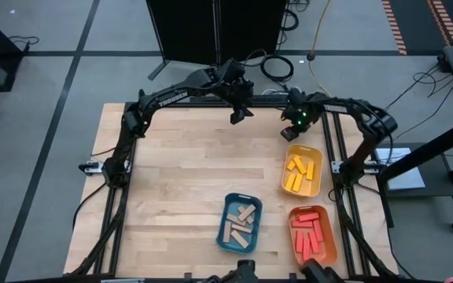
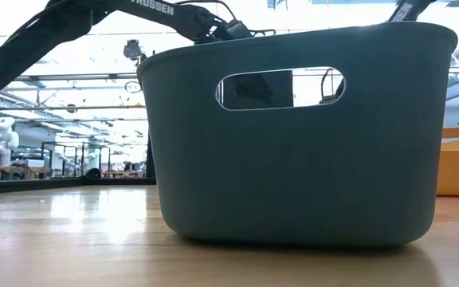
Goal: Sort blocks
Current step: Put the yellow block into the yellow bin
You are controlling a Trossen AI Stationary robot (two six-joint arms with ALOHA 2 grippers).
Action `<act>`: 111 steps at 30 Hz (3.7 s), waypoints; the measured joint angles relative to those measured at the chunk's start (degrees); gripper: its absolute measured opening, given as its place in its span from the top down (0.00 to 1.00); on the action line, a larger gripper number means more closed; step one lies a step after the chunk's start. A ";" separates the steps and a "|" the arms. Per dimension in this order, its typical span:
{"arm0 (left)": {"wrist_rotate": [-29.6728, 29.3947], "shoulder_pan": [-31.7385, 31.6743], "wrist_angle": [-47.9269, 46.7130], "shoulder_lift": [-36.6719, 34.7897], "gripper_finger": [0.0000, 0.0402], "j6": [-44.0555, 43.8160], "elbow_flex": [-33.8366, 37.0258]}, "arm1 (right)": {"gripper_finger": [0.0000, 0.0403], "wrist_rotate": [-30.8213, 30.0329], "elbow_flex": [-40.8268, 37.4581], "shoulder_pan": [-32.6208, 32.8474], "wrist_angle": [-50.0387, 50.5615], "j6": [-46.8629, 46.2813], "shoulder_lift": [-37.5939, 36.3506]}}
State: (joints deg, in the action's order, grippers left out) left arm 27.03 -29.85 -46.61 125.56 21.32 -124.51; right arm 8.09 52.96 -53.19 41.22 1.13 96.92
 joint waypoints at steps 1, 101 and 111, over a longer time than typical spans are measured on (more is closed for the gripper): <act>0.00 0.00 0.00 0.00 0.49 -0.02 0.00 | 0.59 -0.45 1.00 -0.10 0.46 0.66 1.94; -0.02 -1.90 -1.03 0.00 0.49 1.53 0.00 | 1.00 -27.30 7.09 -1.77 -14.94 -15.43 4.40; -0.02 -1.90 -0.83 0.00 0.49 0.40 0.00 | 1.00 -22.97 7.79 -1.90 -13.69 -14.30 7.92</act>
State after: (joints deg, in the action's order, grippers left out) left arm 27.00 -31.75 -47.44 125.56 21.71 -124.51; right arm -14.89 60.75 -55.09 27.53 -13.17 104.84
